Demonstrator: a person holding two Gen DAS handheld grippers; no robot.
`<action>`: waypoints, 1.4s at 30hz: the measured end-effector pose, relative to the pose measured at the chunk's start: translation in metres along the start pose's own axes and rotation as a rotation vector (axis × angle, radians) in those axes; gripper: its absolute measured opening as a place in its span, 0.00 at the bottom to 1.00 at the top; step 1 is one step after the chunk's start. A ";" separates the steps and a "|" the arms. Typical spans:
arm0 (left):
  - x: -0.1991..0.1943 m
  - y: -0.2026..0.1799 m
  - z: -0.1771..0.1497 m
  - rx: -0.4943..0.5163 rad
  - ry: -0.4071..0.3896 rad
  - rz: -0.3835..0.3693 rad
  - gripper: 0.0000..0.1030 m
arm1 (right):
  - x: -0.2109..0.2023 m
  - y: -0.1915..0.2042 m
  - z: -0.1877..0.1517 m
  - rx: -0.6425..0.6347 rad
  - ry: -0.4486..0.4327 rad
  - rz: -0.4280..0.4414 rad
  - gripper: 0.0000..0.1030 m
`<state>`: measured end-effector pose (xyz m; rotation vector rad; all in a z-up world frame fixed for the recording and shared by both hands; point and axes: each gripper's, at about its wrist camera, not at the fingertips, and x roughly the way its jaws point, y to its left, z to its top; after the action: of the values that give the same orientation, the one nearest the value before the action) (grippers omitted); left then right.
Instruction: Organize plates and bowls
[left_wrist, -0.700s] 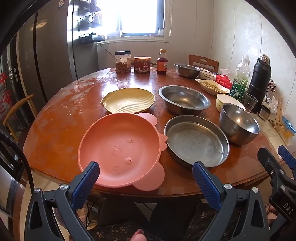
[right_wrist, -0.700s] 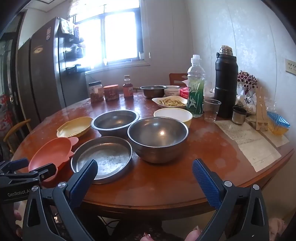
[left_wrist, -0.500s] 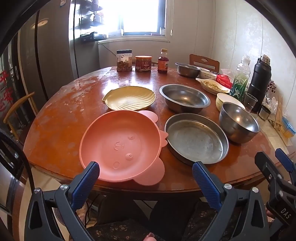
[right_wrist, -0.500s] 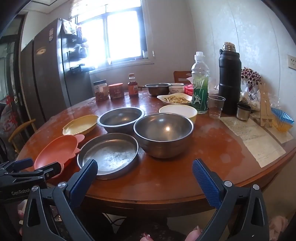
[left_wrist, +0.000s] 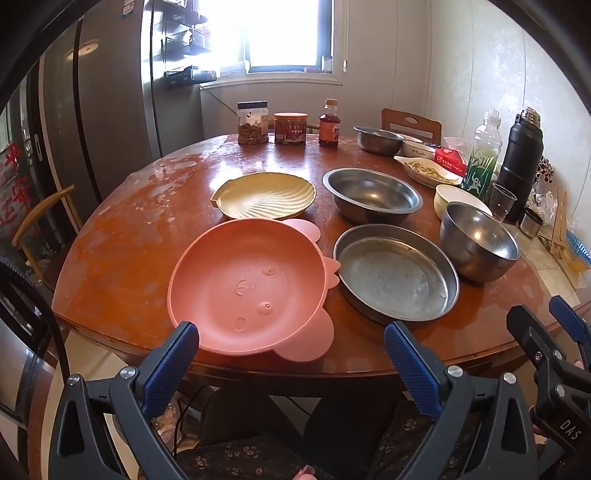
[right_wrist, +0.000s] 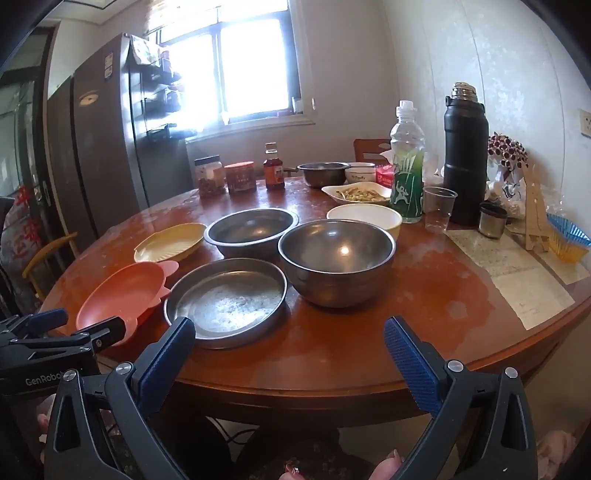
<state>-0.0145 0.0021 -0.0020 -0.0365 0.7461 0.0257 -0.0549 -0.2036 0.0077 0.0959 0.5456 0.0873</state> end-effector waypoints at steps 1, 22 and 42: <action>0.000 -0.001 0.000 -0.001 0.000 0.006 0.99 | -0.001 0.000 0.000 0.001 -0.002 0.001 0.99; -0.002 -0.003 -0.003 0.001 0.001 0.015 0.99 | -0.002 -0.001 0.000 0.011 0.009 0.006 0.99; -0.006 -0.003 -0.005 0.006 -0.004 0.016 0.99 | -0.002 -0.002 -0.001 0.014 0.024 0.012 0.99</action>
<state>-0.0223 -0.0013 -0.0020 -0.0251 0.7426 0.0394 -0.0565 -0.2055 0.0078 0.1115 0.5692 0.0967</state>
